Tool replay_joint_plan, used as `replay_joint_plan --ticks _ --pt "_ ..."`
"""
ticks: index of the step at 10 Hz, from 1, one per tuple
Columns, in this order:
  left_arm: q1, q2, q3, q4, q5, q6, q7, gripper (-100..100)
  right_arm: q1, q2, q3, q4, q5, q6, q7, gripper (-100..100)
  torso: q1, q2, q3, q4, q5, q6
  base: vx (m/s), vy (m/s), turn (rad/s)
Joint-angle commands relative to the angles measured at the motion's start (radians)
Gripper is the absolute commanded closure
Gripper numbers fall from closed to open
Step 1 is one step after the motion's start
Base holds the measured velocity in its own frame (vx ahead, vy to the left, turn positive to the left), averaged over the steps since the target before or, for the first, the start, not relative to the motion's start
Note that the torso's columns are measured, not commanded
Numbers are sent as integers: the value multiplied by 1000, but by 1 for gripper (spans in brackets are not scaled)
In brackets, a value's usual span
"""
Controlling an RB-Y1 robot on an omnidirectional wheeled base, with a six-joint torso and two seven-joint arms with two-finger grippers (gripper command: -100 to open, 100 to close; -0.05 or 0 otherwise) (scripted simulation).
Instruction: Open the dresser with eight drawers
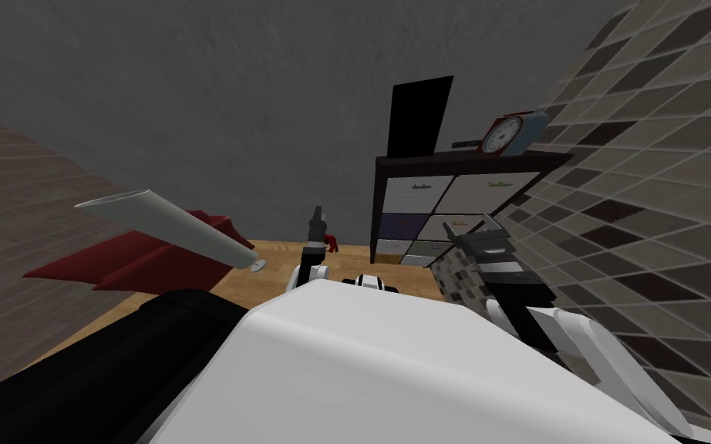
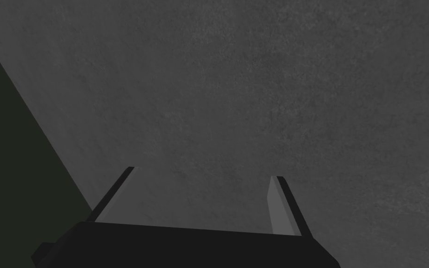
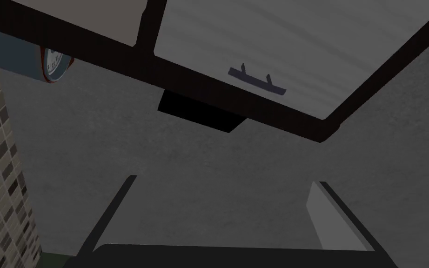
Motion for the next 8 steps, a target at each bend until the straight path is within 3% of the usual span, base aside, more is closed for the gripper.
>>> replay_joint_plan --ticks 1,8 --pt "0 0 0 0 0 0 0 0 4 -54 -45 14 71 9 73 -100 -2 0 0 0 -1 0 149 87 -15" --pt "0 0 0 0 0 0 0 0 12 -185 -134 32 238 40 233 -100 0 1 1 0 0 0 142 101 -16"
